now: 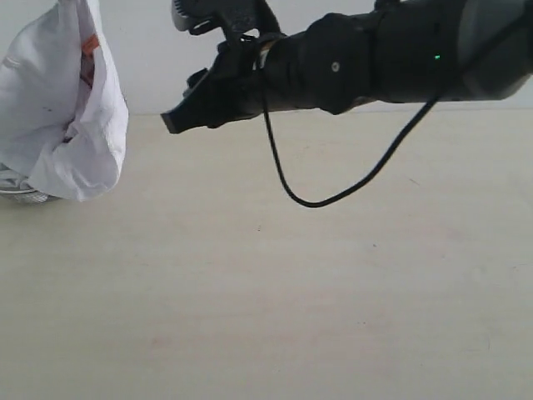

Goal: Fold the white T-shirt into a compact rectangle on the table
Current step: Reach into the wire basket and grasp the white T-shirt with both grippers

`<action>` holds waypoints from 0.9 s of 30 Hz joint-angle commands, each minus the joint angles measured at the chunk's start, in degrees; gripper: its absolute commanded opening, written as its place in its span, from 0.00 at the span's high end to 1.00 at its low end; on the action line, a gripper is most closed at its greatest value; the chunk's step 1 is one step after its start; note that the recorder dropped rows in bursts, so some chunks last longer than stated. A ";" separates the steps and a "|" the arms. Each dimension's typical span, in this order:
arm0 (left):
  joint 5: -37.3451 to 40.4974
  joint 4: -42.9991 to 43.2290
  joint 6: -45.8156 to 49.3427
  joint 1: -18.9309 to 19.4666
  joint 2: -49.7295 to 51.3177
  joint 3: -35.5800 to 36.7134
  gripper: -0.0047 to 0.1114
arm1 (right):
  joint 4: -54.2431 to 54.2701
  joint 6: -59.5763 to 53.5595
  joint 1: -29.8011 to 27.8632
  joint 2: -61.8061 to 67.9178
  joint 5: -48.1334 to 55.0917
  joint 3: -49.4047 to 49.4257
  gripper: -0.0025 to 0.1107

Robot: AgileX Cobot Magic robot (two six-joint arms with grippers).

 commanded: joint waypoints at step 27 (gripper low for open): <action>2.14 -8.97 -1.54 -0.71 -8.18 -0.41 0.92 | -0.02 4.63 7.77 16.46 -6.70 -14.72 0.32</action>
